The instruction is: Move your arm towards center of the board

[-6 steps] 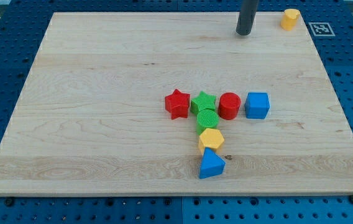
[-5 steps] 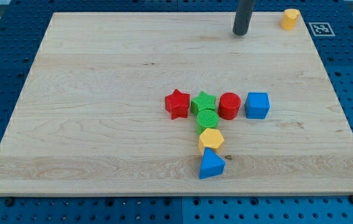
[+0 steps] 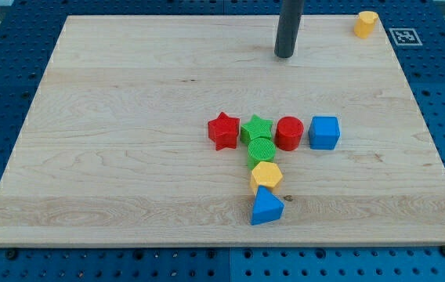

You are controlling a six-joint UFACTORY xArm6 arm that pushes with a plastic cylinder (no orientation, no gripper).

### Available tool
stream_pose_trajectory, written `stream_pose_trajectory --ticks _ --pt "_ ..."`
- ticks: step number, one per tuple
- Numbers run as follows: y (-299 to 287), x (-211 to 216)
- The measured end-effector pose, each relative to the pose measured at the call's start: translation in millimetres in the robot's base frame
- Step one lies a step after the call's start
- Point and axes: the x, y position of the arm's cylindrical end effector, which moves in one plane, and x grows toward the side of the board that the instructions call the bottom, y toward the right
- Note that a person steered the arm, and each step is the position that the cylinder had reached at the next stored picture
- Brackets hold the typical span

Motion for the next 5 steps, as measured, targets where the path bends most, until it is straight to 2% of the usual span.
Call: stream_pose_trajectory --ticks 5 --pt "-21 40"
